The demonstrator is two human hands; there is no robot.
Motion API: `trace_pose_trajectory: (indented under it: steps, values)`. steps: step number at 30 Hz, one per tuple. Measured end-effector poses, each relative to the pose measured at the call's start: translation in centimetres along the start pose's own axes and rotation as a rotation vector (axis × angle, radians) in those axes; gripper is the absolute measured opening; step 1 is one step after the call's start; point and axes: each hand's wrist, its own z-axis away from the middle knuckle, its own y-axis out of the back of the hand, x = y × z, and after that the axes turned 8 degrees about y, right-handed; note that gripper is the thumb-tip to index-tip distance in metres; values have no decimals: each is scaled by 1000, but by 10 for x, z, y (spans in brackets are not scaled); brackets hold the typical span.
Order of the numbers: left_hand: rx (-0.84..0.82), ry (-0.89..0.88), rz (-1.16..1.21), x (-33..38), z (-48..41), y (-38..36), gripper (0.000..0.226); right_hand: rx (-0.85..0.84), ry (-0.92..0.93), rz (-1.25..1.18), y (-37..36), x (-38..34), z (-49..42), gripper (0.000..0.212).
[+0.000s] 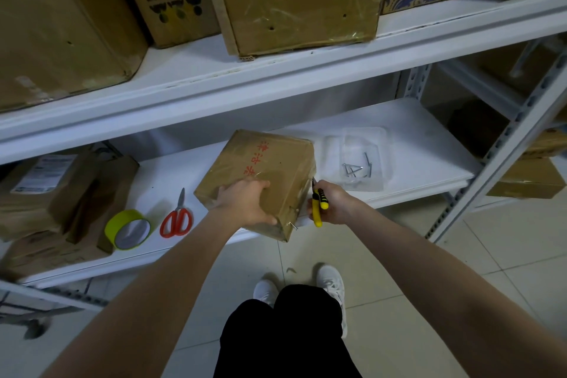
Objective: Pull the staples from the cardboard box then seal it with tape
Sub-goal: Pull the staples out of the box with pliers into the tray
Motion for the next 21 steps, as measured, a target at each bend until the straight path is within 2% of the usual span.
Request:
trace_pose_trajectory:
  steps: [12,16,21]
  values:
    - [-35,-2,-75,3,1,2,86,75,-44,109,14,-5,17,20]
    - [-40,-4,-37,1,-4,-1,91,151,-47,146,35,7,23,17]
    - [-18,-24,24,-1,-6,-2,94,72,-15,305,56,20,47,23]
